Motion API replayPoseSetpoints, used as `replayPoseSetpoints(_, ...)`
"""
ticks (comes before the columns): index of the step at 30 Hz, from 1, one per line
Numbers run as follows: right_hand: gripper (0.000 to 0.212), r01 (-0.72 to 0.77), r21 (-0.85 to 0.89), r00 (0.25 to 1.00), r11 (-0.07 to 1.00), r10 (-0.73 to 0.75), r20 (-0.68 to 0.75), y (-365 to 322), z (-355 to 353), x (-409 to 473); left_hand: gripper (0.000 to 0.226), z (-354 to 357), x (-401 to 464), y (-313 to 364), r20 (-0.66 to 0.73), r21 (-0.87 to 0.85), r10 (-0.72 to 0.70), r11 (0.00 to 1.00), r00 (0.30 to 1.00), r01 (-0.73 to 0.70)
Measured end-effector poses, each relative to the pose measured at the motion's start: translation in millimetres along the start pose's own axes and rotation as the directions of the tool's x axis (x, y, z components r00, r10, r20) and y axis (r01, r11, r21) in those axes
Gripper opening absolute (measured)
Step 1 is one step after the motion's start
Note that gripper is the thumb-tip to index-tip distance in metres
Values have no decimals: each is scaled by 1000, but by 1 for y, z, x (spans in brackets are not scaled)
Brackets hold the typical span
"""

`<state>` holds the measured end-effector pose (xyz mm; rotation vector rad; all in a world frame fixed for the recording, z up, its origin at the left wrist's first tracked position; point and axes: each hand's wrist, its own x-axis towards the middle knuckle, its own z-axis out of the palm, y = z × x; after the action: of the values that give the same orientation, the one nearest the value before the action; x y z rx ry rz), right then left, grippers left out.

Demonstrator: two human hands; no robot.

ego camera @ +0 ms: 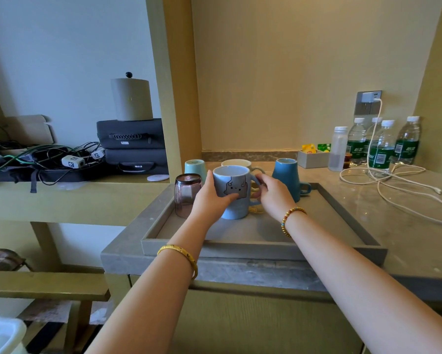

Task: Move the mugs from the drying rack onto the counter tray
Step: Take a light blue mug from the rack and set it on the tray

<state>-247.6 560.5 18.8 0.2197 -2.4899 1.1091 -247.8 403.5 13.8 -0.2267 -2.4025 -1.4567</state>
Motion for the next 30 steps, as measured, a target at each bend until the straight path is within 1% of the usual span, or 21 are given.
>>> replayPoseSetpoints(2,32,-18,9,1000,1000,18,-8,0,0,1,74,-2,0,-1,9,-43,0,999,1000,0)
replayPoseSetpoints(5,36,-40,28,999,999,41,-5,0,-1,0,82,-3,0,-2,22,-103,-14,995,1000,16)
replayPoseSetpoints(7,37,-45,26,999,999,45,-2,0,-1,0,86,-3,0,-2,15,-111,-26,993,1000,28)
replayPoseSetpoints(10,35,-59,26,998,998,60,-22,0,-1,0,88,-1,0,-3,3,-63,-52,997,999,52)
replayPoseSetpoints(14,31,-101,-3,993,995,100,-56,1,-2,2,88,2,0,-4,38,23,-84,996,996,83)
replayPoseSetpoints(19,31,-101,-14,993,995,100,-69,2,-2,1,88,1,-1,-2,29,46,-82,996,996,81)
replayPoseSetpoints(26,31,-79,-73,995,994,74,-70,1,-1,1,86,4,-2,-1,12,80,-82,994,997,80)
replayPoseSetpoints(30,30,-78,-113,994,990,70,-79,1,0,0,79,6,-5,0,-6,183,-39,982,999,39)
